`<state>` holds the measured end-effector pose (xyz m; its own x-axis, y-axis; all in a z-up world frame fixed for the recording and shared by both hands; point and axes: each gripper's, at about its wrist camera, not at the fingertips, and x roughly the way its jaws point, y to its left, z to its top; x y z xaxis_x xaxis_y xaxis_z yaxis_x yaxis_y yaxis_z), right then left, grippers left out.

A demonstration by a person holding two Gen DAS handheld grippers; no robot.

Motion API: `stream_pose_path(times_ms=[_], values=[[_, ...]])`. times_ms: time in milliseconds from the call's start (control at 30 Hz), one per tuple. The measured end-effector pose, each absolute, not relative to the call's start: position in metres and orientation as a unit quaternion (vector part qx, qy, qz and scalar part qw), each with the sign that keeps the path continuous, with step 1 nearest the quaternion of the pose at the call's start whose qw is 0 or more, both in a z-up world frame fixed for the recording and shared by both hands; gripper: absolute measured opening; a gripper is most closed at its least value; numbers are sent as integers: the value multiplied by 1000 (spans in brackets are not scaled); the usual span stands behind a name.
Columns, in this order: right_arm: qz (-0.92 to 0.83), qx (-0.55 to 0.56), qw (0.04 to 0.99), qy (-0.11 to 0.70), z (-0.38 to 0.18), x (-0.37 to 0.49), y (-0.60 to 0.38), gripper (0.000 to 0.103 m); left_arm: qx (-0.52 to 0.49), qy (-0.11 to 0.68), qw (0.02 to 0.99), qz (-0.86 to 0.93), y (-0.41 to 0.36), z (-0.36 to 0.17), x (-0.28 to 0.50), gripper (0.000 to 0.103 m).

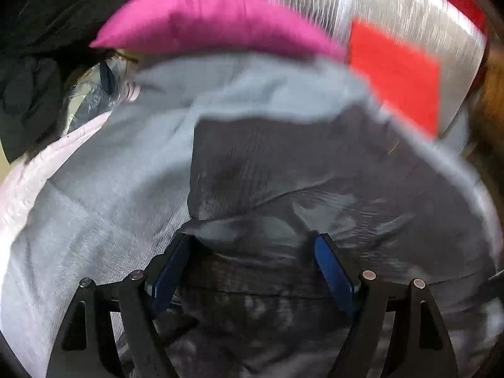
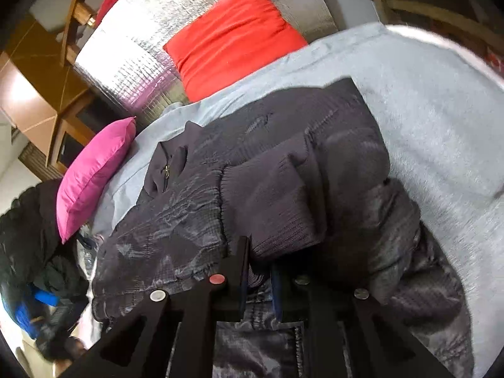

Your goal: Fold large clothes

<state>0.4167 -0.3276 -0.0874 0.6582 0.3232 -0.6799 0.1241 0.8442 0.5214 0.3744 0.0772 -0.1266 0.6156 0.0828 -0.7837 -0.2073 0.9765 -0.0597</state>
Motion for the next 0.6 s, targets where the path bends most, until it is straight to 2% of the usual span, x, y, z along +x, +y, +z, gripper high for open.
stream_pose_path(times_ms=[100, 233, 367, 433, 467, 600], values=[[52, 237, 884, 399, -80, 416, -317, 13, -30, 414, 906, 82, 69, -130, 369, 83], [38, 200, 891, 406, -90, 419, -313, 12, -43, 422, 903, 74, 76, -118, 367, 83], [37, 199, 891, 406, -93, 419, -313, 12, -63, 369, 923, 82, 83, -97, 351, 83], [37, 205, 889, 408, -93, 419, -315, 13, -15, 421, 903, 84, 73, -119, 366, 83], [37, 214, 884, 413, -95, 419, -317, 14, 2, 443, 893, 74, 70, -131, 372, 84], [46, 258, 862, 435, -92, 416, -330, 22, -22, 404, 912, 74, 76, -110, 359, 83]])
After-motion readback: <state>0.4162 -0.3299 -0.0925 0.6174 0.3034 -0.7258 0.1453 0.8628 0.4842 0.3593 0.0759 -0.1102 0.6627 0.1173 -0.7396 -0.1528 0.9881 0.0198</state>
